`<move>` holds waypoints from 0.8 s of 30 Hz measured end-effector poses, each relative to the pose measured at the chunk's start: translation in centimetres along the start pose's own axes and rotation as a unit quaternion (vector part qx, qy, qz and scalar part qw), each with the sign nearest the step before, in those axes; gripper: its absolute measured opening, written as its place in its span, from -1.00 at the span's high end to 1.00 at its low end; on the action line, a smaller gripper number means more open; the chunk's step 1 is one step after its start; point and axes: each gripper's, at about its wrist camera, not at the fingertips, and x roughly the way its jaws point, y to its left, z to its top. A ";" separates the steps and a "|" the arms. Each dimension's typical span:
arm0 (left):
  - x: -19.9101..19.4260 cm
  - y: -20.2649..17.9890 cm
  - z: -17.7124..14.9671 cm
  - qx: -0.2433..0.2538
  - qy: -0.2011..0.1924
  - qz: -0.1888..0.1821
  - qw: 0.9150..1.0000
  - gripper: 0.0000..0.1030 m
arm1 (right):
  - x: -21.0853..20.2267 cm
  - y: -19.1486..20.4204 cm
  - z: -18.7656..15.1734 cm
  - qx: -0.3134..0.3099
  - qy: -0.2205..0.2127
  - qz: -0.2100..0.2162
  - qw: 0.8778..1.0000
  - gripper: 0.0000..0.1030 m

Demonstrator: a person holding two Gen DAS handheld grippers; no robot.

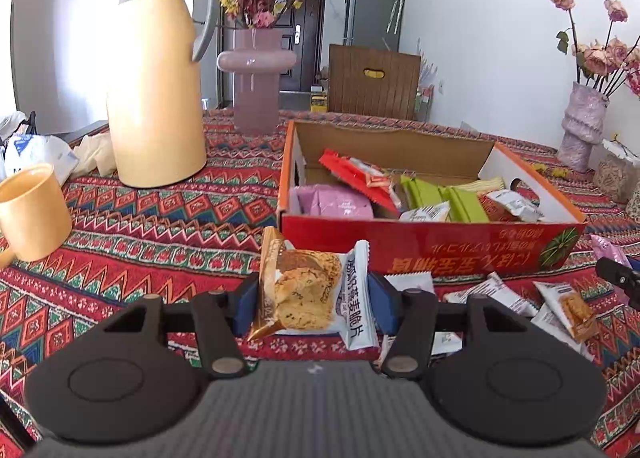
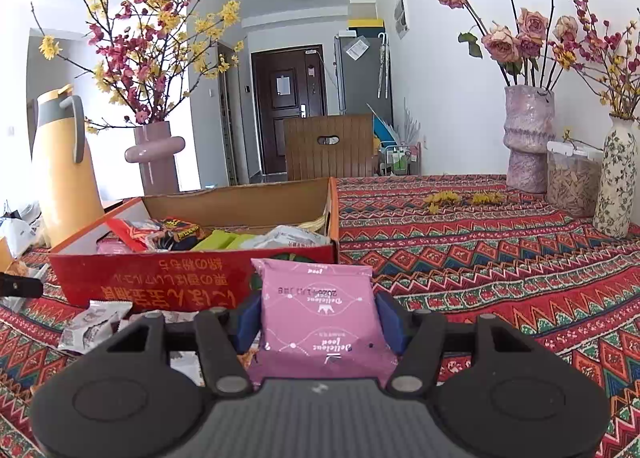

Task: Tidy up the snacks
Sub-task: 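Carry the cookie packet and pink packet over the box with both grippers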

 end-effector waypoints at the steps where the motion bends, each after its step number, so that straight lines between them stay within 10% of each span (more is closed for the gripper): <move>1: 0.0 -0.1 0.2 0.001 -0.002 -0.003 1.000 -0.12 | -0.1 0.2 0.2 -0.003 -0.003 0.002 1.000 -0.16; 24: 0.3 -3.2 5.8 0.012 -0.068 -0.013 0.998 -0.12 | 2.0 3.7 5.7 -0.031 -0.051 0.036 0.998 -0.16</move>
